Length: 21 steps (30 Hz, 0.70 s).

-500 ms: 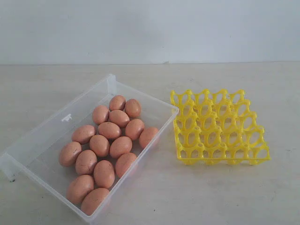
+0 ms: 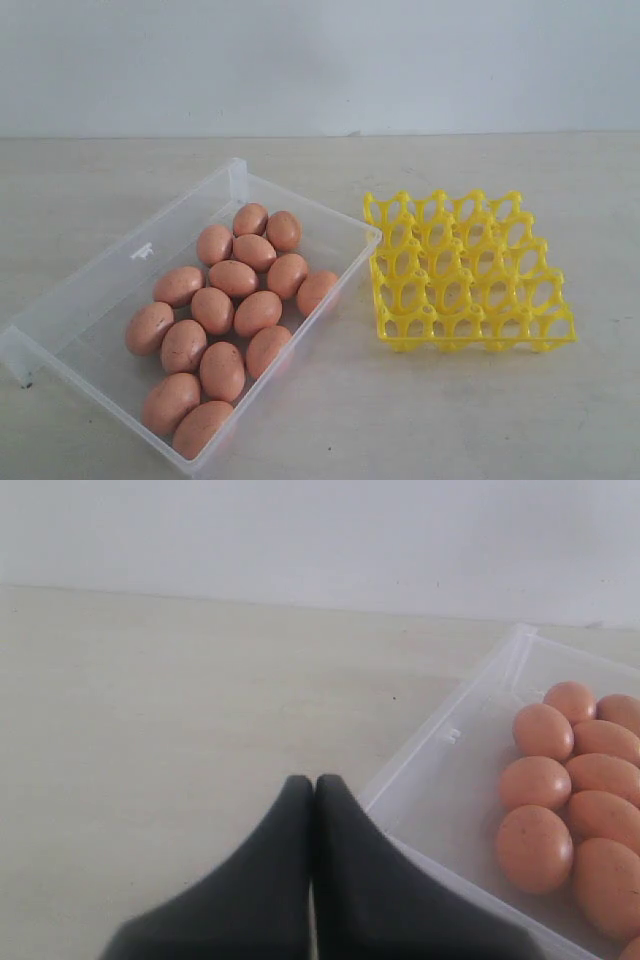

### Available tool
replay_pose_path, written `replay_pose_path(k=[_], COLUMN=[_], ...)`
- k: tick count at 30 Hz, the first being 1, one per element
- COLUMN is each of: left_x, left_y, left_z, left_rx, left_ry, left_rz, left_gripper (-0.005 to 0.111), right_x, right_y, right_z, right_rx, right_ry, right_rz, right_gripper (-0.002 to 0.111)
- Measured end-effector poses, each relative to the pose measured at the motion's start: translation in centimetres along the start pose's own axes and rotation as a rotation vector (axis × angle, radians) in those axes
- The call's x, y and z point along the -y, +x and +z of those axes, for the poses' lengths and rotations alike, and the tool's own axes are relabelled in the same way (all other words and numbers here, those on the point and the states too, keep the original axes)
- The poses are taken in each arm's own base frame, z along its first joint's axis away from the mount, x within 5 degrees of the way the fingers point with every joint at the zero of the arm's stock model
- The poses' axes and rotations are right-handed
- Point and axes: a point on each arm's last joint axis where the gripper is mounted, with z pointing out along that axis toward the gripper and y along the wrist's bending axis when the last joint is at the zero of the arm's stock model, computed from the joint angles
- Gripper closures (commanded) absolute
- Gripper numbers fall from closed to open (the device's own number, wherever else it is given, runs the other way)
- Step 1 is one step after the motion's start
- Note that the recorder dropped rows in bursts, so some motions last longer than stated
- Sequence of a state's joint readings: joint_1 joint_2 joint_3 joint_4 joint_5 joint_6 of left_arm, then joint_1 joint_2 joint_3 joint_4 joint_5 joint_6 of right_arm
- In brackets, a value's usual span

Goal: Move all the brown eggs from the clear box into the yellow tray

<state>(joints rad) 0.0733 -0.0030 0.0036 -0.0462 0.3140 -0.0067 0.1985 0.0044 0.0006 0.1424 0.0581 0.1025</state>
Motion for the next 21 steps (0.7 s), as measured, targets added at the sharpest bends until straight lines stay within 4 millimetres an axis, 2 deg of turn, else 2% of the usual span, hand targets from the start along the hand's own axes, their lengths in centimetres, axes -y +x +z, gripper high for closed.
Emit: replay_pose_path(k=[4,8,13,16,19,21], left_x=[0.0,0.0,0.0,0.0,0.0,0.0], left_y=[0.0,0.0,0.0,0.0,0.0,0.0], left_z=[0.0,0.0,0.0,0.0,0.0,0.0], left_rx=[0.000,0.000,0.000,0.000,0.000,0.000], left_ry=[0.000,0.000,0.000,0.000,0.000,0.000], left_rz=[0.000,0.000,0.000,0.000,0.000,0.000], left_gripper=[0.111,0.111,0.111,0.111,0.111,0.111], right_x=[0.0,0.1,0.3,0.8,1.0,0.3], right_y=[-1.4,-2.3,-3.3,-4.8,-7.3,-10.4], right_z=[-0.1,-0.3,-0.6,-1.4,-1.7,-1.3], right_rx=[0.148,0.252,0.370,0.567,0.690,0.723], right_ry=[-0.029,-0.054,-0.072,-0.074,-0.030,-0.001], right_rz=[0.352,0.532,0.569,0.590,0.567,0.468], right_gripper=[0.109,0.109,0.109,0.109,0.109,0.109])
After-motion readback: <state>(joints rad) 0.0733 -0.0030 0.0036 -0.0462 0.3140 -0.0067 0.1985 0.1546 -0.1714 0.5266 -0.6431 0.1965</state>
